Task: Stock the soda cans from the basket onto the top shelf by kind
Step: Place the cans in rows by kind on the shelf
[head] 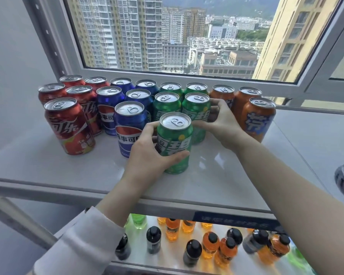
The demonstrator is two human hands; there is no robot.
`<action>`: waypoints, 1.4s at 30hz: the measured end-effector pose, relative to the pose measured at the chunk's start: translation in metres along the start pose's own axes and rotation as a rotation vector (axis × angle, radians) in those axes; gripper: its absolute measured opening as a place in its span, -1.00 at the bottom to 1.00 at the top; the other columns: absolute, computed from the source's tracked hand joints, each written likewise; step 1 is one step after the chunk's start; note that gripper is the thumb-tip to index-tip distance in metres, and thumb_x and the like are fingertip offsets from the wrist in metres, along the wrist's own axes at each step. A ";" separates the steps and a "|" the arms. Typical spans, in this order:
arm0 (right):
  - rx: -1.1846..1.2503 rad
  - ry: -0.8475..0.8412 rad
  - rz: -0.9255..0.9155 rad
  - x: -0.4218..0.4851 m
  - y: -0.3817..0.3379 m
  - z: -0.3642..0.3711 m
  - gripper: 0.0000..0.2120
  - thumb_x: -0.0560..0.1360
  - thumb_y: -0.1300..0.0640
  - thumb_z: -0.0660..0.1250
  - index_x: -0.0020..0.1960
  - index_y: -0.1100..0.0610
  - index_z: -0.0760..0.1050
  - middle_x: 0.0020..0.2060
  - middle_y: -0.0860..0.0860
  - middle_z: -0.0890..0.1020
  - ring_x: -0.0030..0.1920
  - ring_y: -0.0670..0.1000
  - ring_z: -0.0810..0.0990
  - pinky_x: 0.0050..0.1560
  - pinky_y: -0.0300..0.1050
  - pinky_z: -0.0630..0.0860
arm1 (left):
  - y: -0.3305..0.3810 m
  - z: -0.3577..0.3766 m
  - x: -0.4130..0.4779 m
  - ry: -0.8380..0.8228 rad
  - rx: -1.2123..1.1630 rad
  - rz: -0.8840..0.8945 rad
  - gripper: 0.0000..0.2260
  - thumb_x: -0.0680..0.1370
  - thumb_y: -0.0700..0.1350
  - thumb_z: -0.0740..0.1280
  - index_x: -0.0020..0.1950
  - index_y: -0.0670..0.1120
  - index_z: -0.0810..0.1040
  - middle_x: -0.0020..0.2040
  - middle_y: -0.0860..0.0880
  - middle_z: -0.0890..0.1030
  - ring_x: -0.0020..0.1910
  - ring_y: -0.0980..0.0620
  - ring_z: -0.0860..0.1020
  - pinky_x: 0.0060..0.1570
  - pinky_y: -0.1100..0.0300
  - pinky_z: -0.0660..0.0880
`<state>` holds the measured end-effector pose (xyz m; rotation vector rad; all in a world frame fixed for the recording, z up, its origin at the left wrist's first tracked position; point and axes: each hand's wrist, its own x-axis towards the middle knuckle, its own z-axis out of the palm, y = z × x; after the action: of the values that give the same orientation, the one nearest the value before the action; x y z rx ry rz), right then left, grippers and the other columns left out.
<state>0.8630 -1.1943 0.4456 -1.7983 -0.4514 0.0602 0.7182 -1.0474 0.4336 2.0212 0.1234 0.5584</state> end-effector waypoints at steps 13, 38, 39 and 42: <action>-0.256 0.053 -0.134 -0.012 -0.022 -0.012 -0.21 0.26 -0.07 0.53 0.39 0.08 0.29 0.24 0.11 0.44 0.20 0.06 0.47 0.19 0.10 0.50 | 0.037 -0.019 0.008 -0.104 0.381 0.231 -0.19 0.25 0.13 0.50 0.42 0.02 0.23 0.32 0.03 0.39 0.32 0.11 0.32 0.17 0.42 0.16; -0.757 -0.102 -0.210 0.000 -0.071 -0.012 -0.61 0.35 0.03 0.48 0.16 0.04 0.57 0.20 0.02 0.57 0.19 0.01 0.50 0.10 -0.22 0.32 | 0.059 -0.036 0.062 -0.323 0.875 0.270 -0.39 0.27 0.23 0.46 0.25 0.06 0.45 -0.03 -0.05 0.38 0.13 -0.07 0.39 0.11 0.04 0.38; -0.752 -0.104 -0.210 0.000 -0.071 -0.013 -0.61 0.35 0.03 0.48 0.15 0.04 0.57 0.19 0.01 0.58 0.18 0.00 0.50 0.10 -0.22 0.33 | 0.060 -0.036 0.062 -0.321 0.868 0.265 -0.40 0.27 0.22 0.47 0.24 0.07 0.45 -0.04 -0.04 0.37 0.09 -0.04 0.37 0.11 0.04 0.39; -0.730 -0.108 -0.214 0.001 -0.070 -0.015 -0.61 0.34 0.03 0.49 0.15 0.04 0.58 0.16 0.00 0.59 0.07 -0.07 0.48 0.08 -0.21 0.36 | 0.060 -0.038 0.062 -0.321 0.854 0.239 -0.43 0.25 0.21 0.48 0.20 0.07 0.48 -0.07 -0.02 0.36 0.02 0.00 0.31 0.10 0.00 0.44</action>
<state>0.8489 -1.1929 0.5159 -2.4518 -0.8140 -0.1803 0.7483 -1.0271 0.5212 2.9589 -0.0978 0.3365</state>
